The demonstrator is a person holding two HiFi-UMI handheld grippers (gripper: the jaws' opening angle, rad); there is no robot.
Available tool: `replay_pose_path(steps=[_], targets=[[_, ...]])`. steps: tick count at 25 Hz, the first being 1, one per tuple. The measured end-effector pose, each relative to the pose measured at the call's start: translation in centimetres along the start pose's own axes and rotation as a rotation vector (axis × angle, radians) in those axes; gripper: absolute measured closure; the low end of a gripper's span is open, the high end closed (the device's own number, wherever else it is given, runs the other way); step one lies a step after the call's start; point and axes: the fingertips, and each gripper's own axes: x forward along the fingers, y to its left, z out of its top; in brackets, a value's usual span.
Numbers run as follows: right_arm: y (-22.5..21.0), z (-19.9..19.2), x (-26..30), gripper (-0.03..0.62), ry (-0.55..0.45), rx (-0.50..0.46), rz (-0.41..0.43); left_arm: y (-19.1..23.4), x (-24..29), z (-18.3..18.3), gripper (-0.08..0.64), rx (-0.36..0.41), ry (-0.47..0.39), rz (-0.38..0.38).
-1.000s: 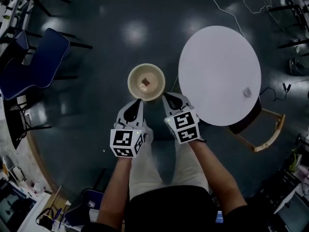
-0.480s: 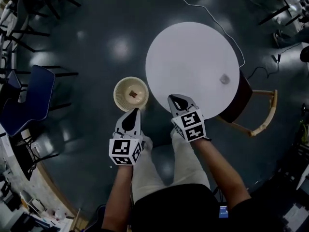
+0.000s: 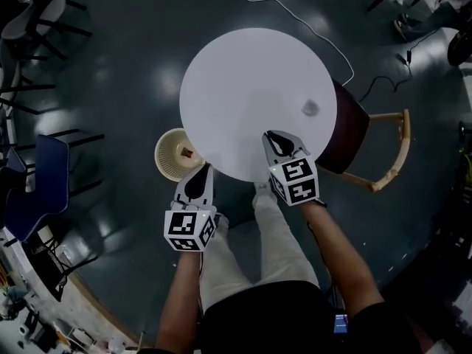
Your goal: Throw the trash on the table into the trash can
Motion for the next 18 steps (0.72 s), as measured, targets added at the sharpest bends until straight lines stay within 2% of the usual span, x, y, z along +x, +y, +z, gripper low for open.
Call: replay_pose_path(steps=[7, 12, 18], targets=[[-8.0, -1.1, -1.7, 0.569, -0.019, 0.073, -0.096, -3.6, 3.6, -1.3, 0.552, -0.005, 0.038, -0.026], [-12.2, -2.0, -2.2, 0.504, -0.011, 0.088, -0.126, -6.5, 6.8, -1.3, 0.552, 0.007, 0.051, -0.062], [-17.0, -2.5, -1.4, 0.421, 0.013, 0.051, -0.190, -8.5, 9.8, -1.3, 0.552, 0.015, 0.066, -0.086]])
